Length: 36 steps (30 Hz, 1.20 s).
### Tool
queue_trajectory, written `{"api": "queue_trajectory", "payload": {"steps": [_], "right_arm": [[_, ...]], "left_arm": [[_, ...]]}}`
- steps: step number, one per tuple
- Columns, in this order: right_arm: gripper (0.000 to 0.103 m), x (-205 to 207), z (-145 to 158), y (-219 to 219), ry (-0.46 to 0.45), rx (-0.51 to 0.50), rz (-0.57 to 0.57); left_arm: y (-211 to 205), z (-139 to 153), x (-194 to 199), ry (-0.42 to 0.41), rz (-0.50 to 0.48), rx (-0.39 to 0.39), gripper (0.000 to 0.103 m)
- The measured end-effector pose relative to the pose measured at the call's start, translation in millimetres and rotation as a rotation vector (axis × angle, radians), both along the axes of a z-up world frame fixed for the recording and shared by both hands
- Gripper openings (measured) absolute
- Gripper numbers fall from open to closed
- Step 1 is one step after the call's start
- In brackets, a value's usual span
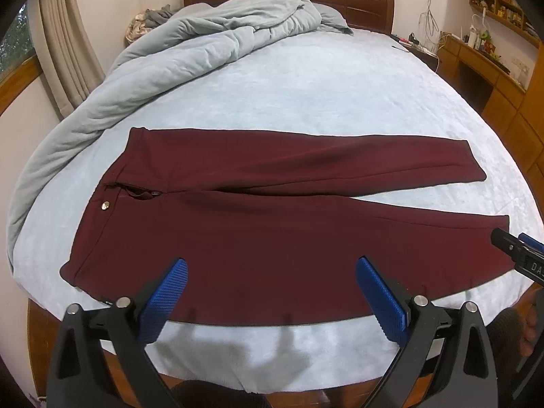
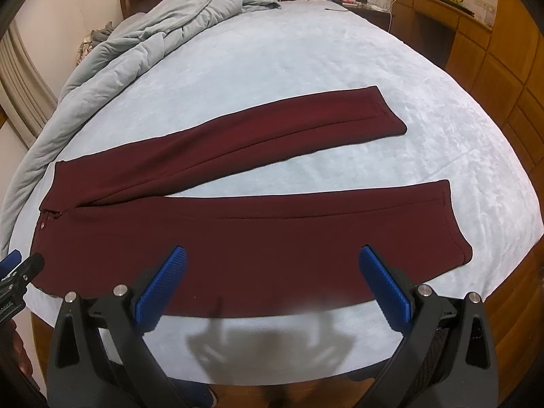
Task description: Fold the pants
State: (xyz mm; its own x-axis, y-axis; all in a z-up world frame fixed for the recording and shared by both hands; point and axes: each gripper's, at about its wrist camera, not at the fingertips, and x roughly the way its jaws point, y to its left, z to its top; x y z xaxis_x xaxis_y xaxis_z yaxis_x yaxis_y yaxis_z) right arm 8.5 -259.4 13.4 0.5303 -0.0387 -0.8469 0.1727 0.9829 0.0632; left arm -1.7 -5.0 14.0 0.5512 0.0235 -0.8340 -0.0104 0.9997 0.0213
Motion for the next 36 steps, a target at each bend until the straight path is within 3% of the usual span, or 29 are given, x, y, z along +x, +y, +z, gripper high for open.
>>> {"api": "queue_trajectory", "payload": {"steps": [36], "right_arm": [[0.101, 0.6, -4.9, 3.1, 0.001, -0.006, 0.009]], "left_arm": [[-1.9, 0.7, 5.3, -0.003, -0.006, 0.020, 0.099]]}}
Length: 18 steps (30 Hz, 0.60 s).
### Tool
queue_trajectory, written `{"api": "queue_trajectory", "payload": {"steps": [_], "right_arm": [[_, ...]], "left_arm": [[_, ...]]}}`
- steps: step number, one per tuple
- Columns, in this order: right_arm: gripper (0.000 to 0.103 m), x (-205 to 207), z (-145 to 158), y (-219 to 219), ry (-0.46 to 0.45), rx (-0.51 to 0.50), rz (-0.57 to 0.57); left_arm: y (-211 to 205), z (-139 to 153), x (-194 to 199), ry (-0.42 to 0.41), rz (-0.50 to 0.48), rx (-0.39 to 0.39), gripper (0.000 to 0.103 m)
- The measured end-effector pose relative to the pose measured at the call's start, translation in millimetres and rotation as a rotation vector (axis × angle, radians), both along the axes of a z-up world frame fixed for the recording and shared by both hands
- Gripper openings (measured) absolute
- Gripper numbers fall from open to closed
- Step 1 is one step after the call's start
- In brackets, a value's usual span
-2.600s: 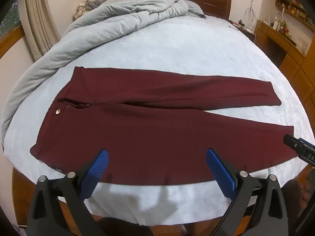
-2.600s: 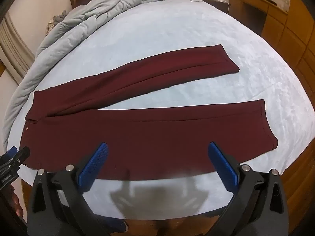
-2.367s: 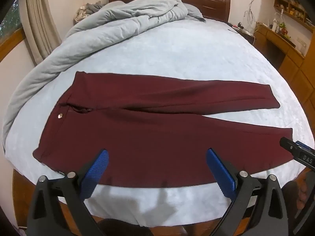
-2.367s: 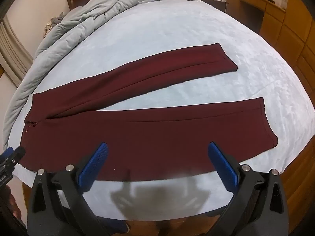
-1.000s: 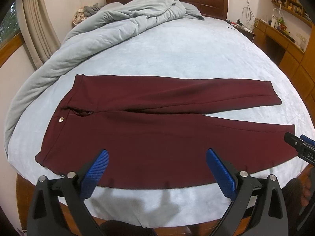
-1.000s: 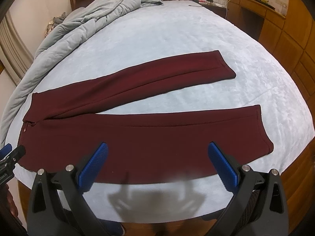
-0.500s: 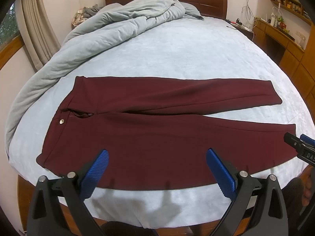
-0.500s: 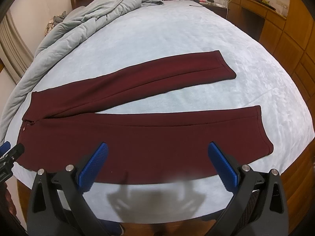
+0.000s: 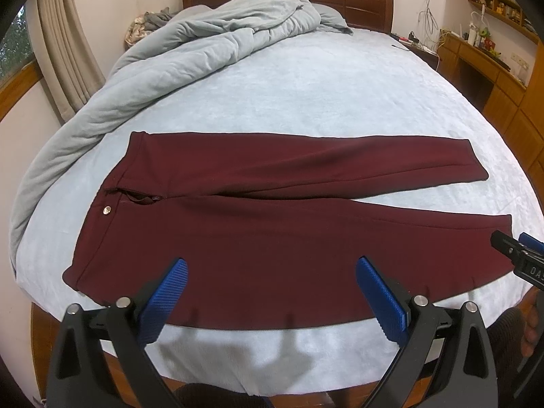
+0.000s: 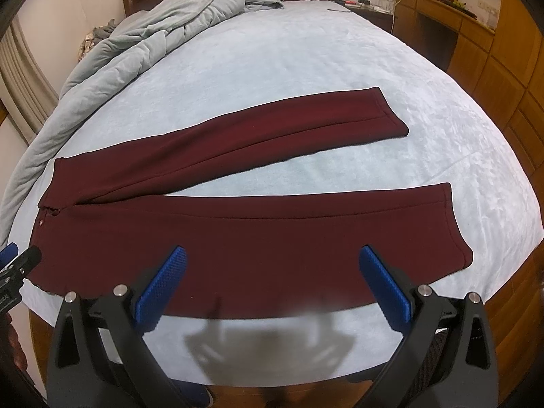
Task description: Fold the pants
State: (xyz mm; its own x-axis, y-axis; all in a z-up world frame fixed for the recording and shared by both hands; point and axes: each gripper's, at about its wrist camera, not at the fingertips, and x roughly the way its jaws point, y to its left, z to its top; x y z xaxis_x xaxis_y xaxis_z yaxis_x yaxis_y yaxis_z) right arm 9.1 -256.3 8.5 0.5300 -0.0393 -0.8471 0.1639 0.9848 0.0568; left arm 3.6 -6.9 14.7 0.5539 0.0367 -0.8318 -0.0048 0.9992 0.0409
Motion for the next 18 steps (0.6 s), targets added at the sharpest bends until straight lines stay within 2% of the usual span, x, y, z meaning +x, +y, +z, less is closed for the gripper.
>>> {"api": "queue_trajectory", "payload": {"steps": [18], "right_arm": [[0.101, 2.1, -1.9, -0.7, -0.001, 0.007, 0.011]], "left_arm": [[-0.6, -0.4, 1.6, 0.004, -0.003, 0.005, 0.099]]}}
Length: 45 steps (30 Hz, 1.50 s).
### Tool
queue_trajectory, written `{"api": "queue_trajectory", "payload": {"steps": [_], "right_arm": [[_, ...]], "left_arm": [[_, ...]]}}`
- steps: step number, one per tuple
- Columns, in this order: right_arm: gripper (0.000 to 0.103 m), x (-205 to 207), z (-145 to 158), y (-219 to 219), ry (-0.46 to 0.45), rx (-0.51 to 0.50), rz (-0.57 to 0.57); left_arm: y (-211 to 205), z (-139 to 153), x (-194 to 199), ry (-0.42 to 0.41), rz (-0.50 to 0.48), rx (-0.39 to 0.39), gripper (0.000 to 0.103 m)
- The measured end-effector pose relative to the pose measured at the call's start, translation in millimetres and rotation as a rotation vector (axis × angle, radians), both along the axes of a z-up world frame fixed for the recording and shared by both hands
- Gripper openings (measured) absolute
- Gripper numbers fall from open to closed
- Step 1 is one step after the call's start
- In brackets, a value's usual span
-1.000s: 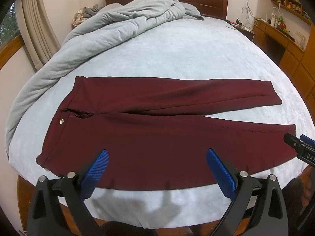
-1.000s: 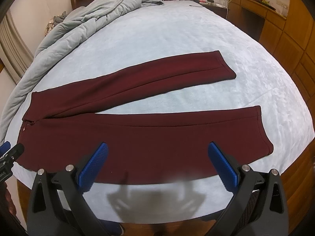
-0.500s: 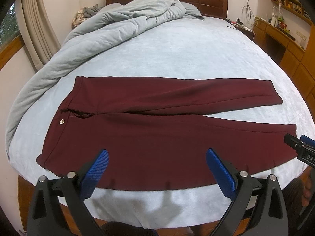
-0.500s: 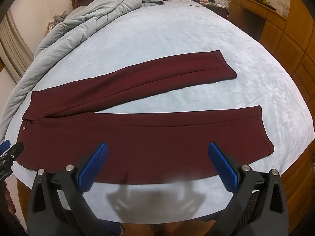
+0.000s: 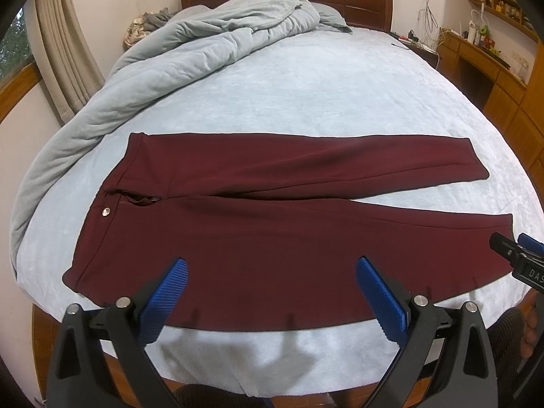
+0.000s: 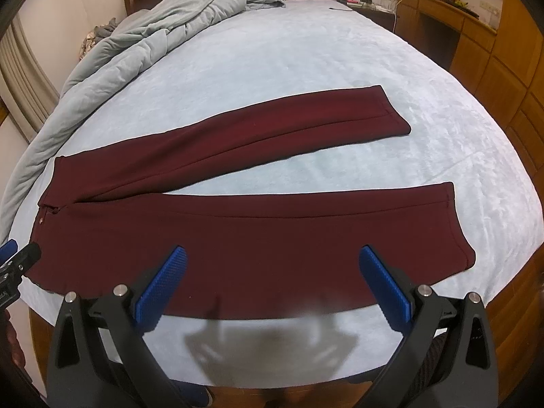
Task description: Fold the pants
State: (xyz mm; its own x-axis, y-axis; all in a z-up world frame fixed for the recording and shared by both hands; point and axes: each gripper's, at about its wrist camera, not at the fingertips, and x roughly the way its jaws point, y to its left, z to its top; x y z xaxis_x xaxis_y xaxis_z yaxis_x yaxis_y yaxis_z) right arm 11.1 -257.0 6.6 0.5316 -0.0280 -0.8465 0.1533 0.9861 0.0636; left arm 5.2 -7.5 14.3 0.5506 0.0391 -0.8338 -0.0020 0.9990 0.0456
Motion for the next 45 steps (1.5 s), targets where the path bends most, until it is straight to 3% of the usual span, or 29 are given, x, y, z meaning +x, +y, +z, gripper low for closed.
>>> {"api": "queue_trajectory", "payload": {"steps": [6, 12, 16, 20, 28, 30, 31, 32, 33, 34, 35, 38, 42, 45], "right_arm": [[0.101, 30.6, 5.1, -49.5, -0.020, 0.049, 0.024], [0.101, 127.0, 8.2, -162.7, -0.002, 0.031, -0.043], [0.101, 208.2, -21.7, -217.3, 0.113, 0.063, -0.006], [0.100, 259.0, -59.4, -244.3, 0.201, 0.059, 0.018], [0.101, 300.0, -103.1, -274.6, 0.229, 0.153, 0.029], [0.095, 302.9, -102.4, -273.6, 0.208, 0.147, 0.057], [0.080, 302.7, -100.6, -270.8, 0.201, 0.138, 0.076], [0.056, 303.7, -97.8, -267.8, 0.200, 0.124, 0.103], [0.046, 304.7, -96.0, -266.0, 0.204, 0.129, 0.131], [0.030, 305.1, -93.8, -262.6, 0.212, 0.140, 0.156], [0.025, 304.8, -89.9, -259.3, 0.216, 0.136, 0.181], [0.023, 294.0, -66.4, -247.0, 0.168, 0.081, 0.252], [0.023, 269.2, -24.0, -244.2, 0.072, 0.120, 0.351], [0.023, 248.7, 6.0, -244.0, 0.003, 0.148, 0.416]], "left_arm": [[-5.3, -3.1, 24.6, 0.020, -0.012, -0.036, 0.099], [-27.3, 0.7, 86.8, 0.026, -0.063, -0.122, 0.099], [-51.9, -4.9, 135.0, 0.018, -0.090, -0.165, 0.099], [-73.9, -22.8, 177.8, 0.044, -0.110, -0.173, 0.099], [-94.0, -54.3, 216.3, 0.098, -0.181, -0.191, 0.099], [-100.2, -60.8, 223.5, 0.110, -0.195, -0.175, 0.099], [-103.0, -63.7, 227.0, 0.119, -0.201, -0.170, 0.099], [-104.8, -65.5, 228.2, 0.124, -0.210, -0.173, 0.099], [-109.0, -67.9, 231.6, 0.130, -0.226, -0.176, 0.099], [-110.2, -69.6, 234.2, 0.133, -0.234, -0.175, 0.099], [-111.9, -71.0, 236.2, 0.135, -0.245, -0.174, 0.099], [-120.4, -76.6, 245.4, 0.145, -0.296, -0.170, 0.099], [-134.1, -80.1, 263.2, 0.134, -0.407, -0.141, 0.099], [-151.4, -81.7, 279.5, 0.146, -0.541, -0.176, 0.099]]}}
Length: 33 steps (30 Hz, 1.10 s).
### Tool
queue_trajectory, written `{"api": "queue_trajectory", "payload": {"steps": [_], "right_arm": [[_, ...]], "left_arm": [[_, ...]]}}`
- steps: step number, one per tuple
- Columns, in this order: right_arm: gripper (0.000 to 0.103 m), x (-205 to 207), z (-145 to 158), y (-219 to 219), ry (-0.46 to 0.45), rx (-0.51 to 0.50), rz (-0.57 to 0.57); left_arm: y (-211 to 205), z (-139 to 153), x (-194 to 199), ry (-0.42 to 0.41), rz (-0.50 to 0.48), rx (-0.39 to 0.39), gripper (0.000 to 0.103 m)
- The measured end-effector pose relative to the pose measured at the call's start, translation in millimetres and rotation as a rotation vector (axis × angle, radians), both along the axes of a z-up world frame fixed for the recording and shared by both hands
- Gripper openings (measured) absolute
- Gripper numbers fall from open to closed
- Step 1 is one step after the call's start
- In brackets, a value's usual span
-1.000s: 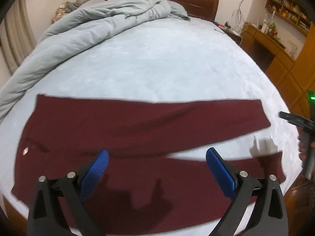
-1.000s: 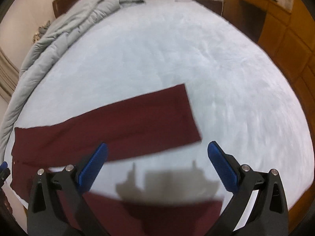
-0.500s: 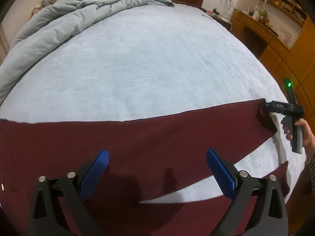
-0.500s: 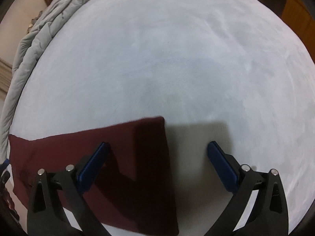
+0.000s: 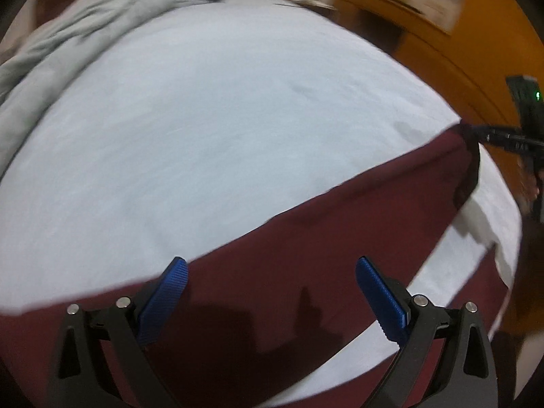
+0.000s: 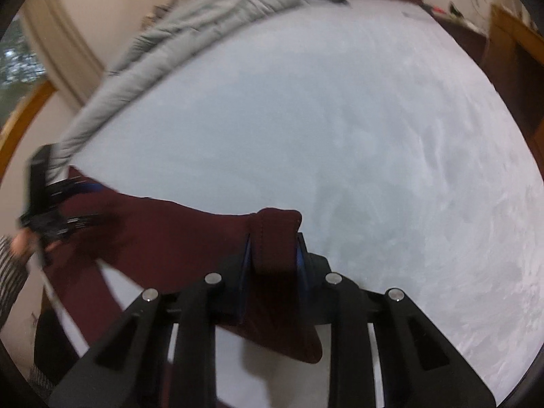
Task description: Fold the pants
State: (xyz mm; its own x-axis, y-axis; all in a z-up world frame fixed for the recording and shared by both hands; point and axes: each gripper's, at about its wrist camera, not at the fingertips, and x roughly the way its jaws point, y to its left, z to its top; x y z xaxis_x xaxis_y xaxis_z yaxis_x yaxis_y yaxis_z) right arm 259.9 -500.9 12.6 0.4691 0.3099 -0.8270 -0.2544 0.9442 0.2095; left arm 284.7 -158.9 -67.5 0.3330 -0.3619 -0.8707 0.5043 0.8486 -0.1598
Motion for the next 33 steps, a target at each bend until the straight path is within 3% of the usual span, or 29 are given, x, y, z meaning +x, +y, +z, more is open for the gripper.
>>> {"api": "queue_trajectory", "payload": {"steps": [3, 6, 10, 16, 18, 20, 22, 26, 29, 33], "right_arm": [[0.023, -8.7, 18.3, -2.7, -0.045, 0.015, 0.032], [0.023, -14.4, 28.3, -1.2, -0.069, 0.027, 0.060], [0.023, -24.4, 34.9, -7.4, -0.083, 0.014, 0.087], [0.022, -37.2, 42.6, 0.9, -0.113, 0.018, 0.101], [0.022, -41.5, 47.1, 0.4, -0.126, 0.030, 0.097], [0.022, -46.3, 49.2, 1.1, -0.136, 0.040, 0.088], [0.022, -50.4, 48.3, 1.4, -0.138, 0.040, 0.075], [0.022, -62.7, 47.0, -1.9, -0.152, 0.039, 0.031], [0.022, -83.4, 47.9, -7.4, -0.189, 0.048, 0.003], [0.021, -126.0, 36.5, -10.2, -0.205, 0.045, -0.016]], "left_arm": [[-24.4, -3.2, 10.6, 0.026, -0.154, -0.015, 0.099], [-44.0, -7.3, 19.5, 0.018, -0.255, 0.018, 0.099], [-56.5, -14.4, 32.7, 0.035, -0.313, 0.035, 0.099], [-61.3, -28.4, 36.0, 0.134, -0.383, 0.065, 0.099], [-60.0, -30.9, 31.8, 0.164, -0.396, 0.061, 0.088], [-58.0, -31.1, 27.7, 0.174, -0.391, 0.081, 0.046], [-53.7, -29.4, 26.3, 0.195, -0.366, 0.071, 0.026], [-43.8, 1.9, 8.6, 0.080, -0.262, 0.051, 0.018], [-40.8, 42.0, -40.3, -0.074, -0.187, 0.095, 0.017], [-53.7, 60.6, -118.7, -0.189, -0.181, 0.171, 0.017]]}}
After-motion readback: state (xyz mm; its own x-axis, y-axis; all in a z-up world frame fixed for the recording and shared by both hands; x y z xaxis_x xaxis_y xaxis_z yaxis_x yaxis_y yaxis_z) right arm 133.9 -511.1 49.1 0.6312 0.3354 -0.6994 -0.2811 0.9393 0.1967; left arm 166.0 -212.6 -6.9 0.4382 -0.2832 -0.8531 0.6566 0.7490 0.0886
